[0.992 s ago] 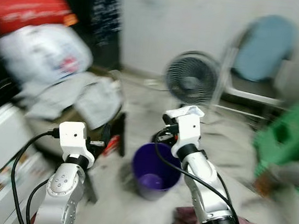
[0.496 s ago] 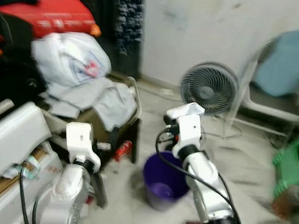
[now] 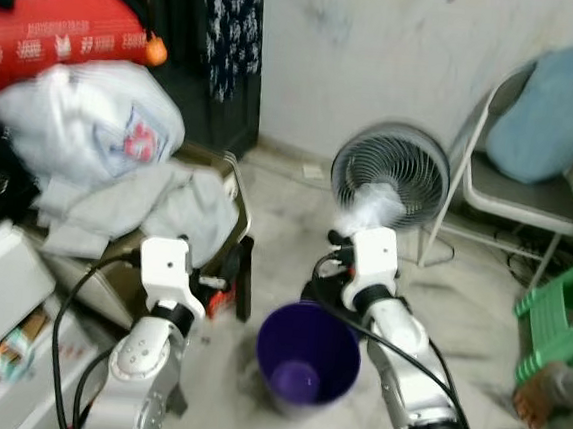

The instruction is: Clean up the room

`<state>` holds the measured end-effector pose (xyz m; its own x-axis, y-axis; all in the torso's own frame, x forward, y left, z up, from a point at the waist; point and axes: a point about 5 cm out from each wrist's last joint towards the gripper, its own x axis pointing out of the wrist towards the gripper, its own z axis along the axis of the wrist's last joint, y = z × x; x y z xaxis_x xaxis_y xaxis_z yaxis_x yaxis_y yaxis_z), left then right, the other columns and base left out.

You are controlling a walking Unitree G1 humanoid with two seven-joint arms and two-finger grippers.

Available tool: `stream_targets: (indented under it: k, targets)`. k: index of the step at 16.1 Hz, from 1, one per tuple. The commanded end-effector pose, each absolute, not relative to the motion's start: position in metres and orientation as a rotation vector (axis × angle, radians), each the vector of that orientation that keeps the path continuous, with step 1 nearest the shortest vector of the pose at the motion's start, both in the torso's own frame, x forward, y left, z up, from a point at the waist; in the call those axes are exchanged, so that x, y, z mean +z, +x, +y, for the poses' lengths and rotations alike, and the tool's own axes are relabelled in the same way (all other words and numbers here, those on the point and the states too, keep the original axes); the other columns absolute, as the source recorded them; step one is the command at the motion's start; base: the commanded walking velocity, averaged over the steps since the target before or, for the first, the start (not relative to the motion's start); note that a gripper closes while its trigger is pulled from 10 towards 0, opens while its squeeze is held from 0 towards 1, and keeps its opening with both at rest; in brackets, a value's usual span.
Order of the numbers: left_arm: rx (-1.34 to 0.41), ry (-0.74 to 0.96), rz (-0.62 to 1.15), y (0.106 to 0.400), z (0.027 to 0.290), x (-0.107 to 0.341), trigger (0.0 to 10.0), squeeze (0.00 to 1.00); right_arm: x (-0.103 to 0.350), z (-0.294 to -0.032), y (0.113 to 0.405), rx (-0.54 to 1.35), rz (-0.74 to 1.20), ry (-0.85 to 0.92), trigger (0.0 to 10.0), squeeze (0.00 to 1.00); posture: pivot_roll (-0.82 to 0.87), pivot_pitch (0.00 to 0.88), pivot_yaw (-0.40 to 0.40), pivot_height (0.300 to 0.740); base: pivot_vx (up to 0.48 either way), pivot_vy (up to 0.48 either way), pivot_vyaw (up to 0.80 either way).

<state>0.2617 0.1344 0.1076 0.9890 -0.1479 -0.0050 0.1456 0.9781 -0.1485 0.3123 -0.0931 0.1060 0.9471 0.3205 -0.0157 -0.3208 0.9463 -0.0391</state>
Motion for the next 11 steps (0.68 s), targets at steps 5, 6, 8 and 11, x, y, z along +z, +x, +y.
stream_targets:
  k: [5,6,8,11]
  targets:
    - [-0.106,-0.133,0.007,0.2626,0.1445,0.1084,10.0,0.00,0.1087,-0.0803,0.3150,0.342,0.012,-0.023,10.0,0.00,0.02,0.027,-0.020,0.740,0.195,0.000,0.00]
    - [-0.106,-0.132,0.007,0.2627,0.1444,0.1085,10.0,0.00,0.1085,-0.0804,0.3151,0.340,0.013,-0.021,10.0,0.00,0.02,0.027,-0.020,0.740,0.000,0.000,0.00]
    - [-0.109,-0.132,0.007,0.2629,0.1445,0.1085,10.0,0.00,0.1089,-0.0803,0.3157,0.338,0.013,-0.013,10.0,0.00,0.02,0.027,-0.021,0.740,0.000,0.000,0.00]
    - [-0.196,-0.109,-0.011,0.2604,0.1425,0.1101,10.0,0.00,0.1034,-0.0835,0.3209,0.280,0.061,0.023,10.0,0.00,0.03,0.022,-0.015,0.740,0.000,0.000,0.00]
